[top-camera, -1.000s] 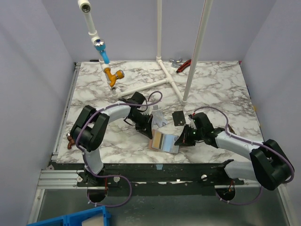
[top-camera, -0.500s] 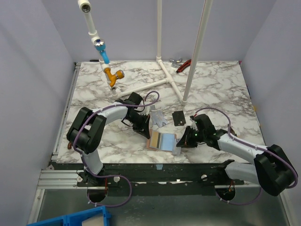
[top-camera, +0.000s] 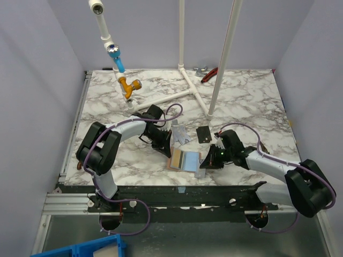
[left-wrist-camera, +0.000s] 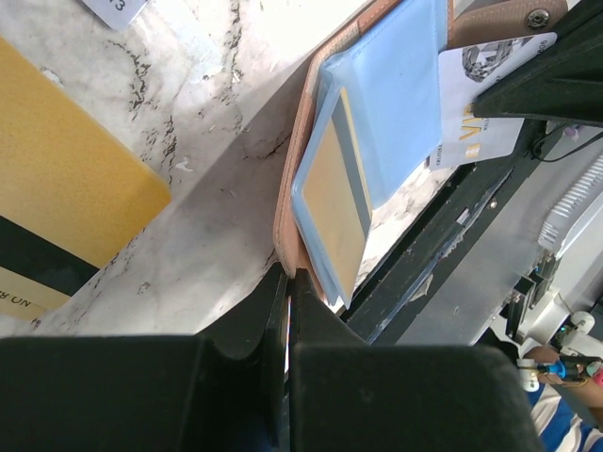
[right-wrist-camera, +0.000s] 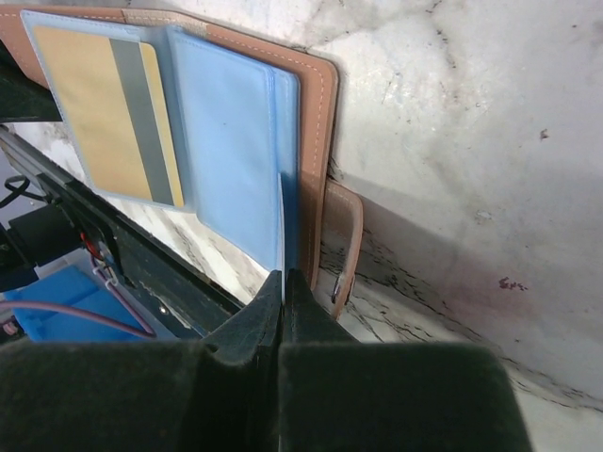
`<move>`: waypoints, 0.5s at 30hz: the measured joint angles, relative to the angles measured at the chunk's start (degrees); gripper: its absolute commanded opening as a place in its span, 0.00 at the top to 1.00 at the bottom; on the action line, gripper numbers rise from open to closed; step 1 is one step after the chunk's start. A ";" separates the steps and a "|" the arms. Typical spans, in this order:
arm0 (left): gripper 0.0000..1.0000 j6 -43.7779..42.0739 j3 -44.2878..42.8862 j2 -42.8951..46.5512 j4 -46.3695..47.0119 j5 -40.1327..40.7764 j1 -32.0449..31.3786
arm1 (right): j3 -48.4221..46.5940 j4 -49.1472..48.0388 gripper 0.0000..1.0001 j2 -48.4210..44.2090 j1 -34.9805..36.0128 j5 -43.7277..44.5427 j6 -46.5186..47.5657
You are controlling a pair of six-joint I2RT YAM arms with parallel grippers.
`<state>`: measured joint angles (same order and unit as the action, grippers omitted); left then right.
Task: Put the credit cards into the card holder
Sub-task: Turn over the card slot in the card holder.
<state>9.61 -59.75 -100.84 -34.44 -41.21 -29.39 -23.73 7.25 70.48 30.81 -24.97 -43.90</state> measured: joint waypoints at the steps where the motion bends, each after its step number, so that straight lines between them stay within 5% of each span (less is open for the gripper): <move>1: 1.00 -0.09 -0.11 0.00 -0.07 0.07 -0.07 | 0.00 -0.17 0.99 0.26 0.00 -0.20 0.04; 15: 1.00 -0.66 -0.61 0.00 -0.59 0.26 -0.37 | -0.28 -1.79 0.99 2.12 0.00 -2.60 1.40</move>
<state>8.95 -60.36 -100.84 -35.03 -40.95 -29.76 -24.01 5.45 72.60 30.81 -27.57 -42.50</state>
